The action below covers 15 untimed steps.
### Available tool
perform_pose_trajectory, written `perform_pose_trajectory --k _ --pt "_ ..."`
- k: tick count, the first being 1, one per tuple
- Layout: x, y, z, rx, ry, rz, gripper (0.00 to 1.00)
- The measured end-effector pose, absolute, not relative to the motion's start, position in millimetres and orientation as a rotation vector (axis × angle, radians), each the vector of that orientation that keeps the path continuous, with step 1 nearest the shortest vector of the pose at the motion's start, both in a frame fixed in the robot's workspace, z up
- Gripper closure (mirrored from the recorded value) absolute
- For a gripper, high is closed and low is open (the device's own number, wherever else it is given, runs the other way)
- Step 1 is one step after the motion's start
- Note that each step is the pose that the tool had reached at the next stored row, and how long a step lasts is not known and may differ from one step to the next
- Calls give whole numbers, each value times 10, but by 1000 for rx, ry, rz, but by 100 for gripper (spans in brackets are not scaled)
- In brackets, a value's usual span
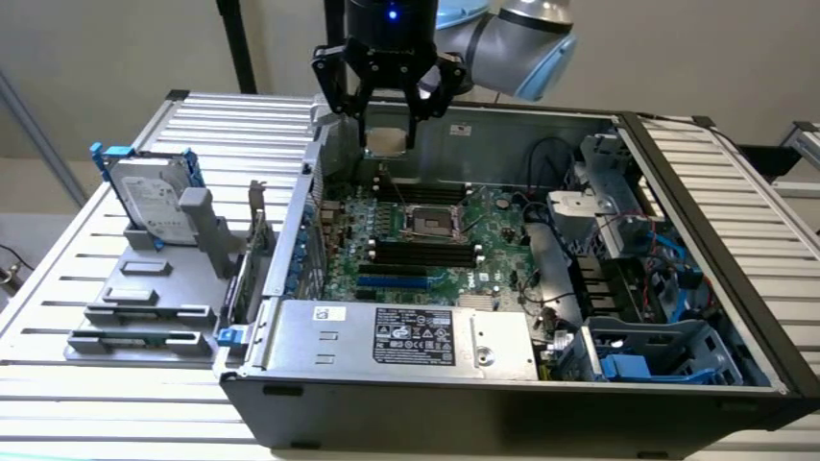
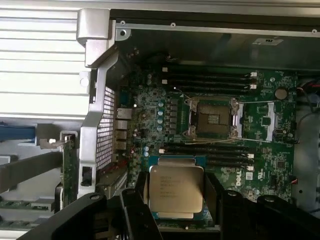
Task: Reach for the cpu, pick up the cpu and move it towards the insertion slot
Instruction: 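Pick up the cpu and move it towards the insertion slot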
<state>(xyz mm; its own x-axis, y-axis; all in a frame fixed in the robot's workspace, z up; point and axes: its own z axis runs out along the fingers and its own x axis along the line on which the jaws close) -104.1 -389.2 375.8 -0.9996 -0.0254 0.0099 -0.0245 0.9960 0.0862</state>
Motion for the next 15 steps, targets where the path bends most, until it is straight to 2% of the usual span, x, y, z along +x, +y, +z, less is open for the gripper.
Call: perform_pose_trajectory --k 15 --pt "-666 -3625 3739 39 -3129 -60 45"
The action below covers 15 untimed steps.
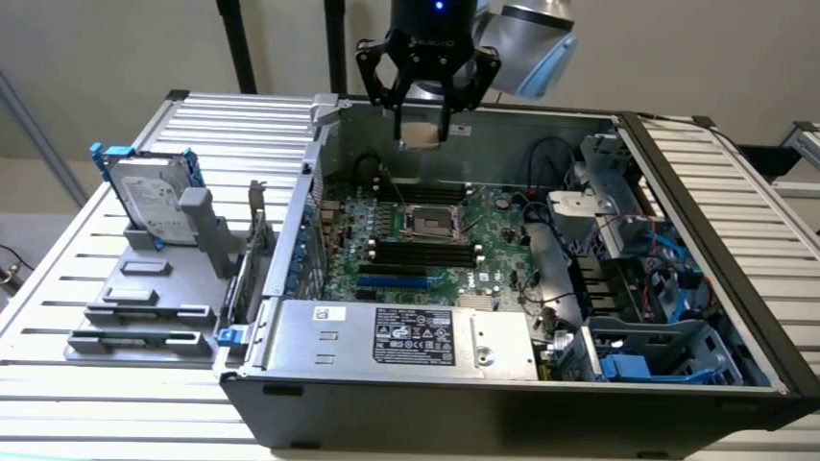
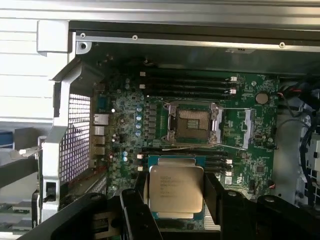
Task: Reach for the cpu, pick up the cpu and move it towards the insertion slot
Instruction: 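Pick up the cpu and move it towards the insertion slot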
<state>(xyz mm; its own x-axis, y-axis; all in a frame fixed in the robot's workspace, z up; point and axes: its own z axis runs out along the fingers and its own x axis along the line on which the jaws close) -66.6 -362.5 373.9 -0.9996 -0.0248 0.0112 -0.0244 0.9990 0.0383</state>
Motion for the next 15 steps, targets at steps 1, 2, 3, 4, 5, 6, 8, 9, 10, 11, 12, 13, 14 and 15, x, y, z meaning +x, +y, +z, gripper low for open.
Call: perform_pose_trajectory --k 1,2,3,4,5,6,8,9,10,11,12,13,14,15 --pt "-632 -3611 3736 39 -3129 -57 45" --pt "-594 -3596 3732 38 -3129 -55 45" --pt "-559 -3582 3728 39 -3129 -53 45" --pt "-526 -3566 3722 39 -3129 -50 45" --pt "-494 -3548 3714 39 -3129 -47 45" --pt "-464 -3529 3706 38 -3129 -44 45" --pt "-416 -3498 3689 38 -3129 -39 45" --pt "-405 -3484 3679 39 -3129 -37 45" --pt "-401 -3472 3668 38 -3129 -37 45" --pt "-398 -3463 3658 38 -3129 -37 45" --pt "-396 -3458 3650 39 -3129 -37 45" --pt "-395 -3453 3643 39 -3129 -37 45" --pt "-394 -3447 3638 38 -3129 -37 45" --pt "-393 -3442 3633 38 -3129 -37 45"
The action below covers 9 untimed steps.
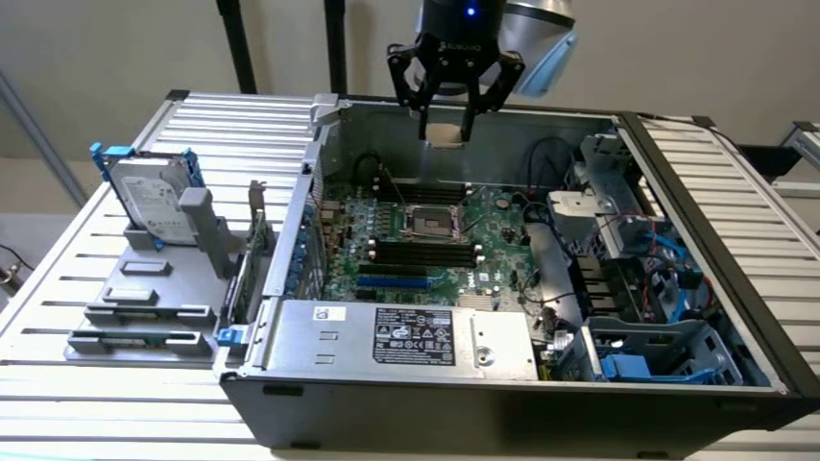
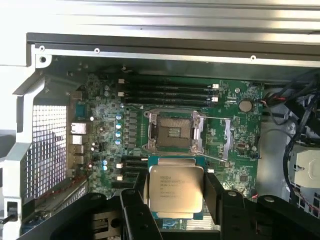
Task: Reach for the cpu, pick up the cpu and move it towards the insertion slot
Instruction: 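Pick up the cpu and move it towards the insertion slot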
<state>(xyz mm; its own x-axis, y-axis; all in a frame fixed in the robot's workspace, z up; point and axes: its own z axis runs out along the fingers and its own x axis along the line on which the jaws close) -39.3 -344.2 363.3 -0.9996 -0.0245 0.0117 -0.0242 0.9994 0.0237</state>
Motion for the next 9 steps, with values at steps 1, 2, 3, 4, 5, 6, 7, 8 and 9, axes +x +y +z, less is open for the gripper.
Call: perform_pose_trajectory --k 1,2,3,4,5,6,7,8,9 --pt "-393 -3435 3630 38 -3129 -37 45" --pt "-392 -3426 3628 38 -3129 -37 45" --pt "-392 -3414 3626 38 -3129 -37 45" --pt "-392 -3400 3624 38 -3129 -37 45" --pt "-392 -3386 3623 38 -3129 -37 45" --pt "-392 -3375 3621 38 -3129 -37 45" --pt "-392 -3368 3620 37 -3129 -37 45" --pt "-392 -3364 3619 38 -3129 -37 45" --pt "-392 -3363 3619 38 -3129 -37 45"
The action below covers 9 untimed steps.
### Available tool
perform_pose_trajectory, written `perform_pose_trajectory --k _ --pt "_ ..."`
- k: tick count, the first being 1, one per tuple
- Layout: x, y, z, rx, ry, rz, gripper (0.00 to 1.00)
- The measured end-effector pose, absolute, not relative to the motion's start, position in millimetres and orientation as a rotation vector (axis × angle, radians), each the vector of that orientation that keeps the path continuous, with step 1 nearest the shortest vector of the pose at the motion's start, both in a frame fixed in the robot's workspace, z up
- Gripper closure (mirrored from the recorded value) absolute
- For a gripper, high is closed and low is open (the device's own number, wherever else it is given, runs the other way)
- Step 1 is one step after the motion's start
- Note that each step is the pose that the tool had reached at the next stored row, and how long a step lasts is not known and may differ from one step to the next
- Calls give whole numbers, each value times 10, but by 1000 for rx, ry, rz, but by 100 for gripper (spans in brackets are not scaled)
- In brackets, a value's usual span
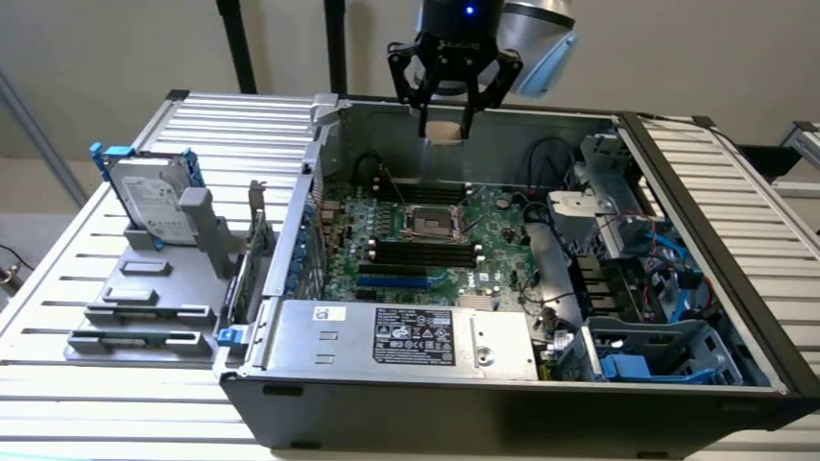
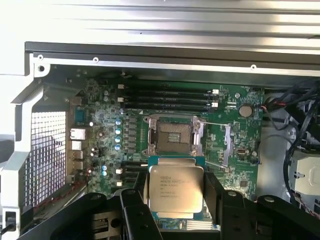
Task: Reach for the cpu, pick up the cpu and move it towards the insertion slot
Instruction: 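Pick up the cpu and move it towards the insertion slot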
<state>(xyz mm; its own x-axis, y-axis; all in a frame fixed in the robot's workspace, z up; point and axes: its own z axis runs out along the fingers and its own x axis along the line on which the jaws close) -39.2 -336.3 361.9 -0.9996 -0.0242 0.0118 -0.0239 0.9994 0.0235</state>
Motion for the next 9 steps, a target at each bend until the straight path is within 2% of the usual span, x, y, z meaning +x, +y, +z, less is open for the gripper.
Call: perform_pose_trajectory --k 9 --pt "-392 -3362 3619 38 -3129 -37 45"
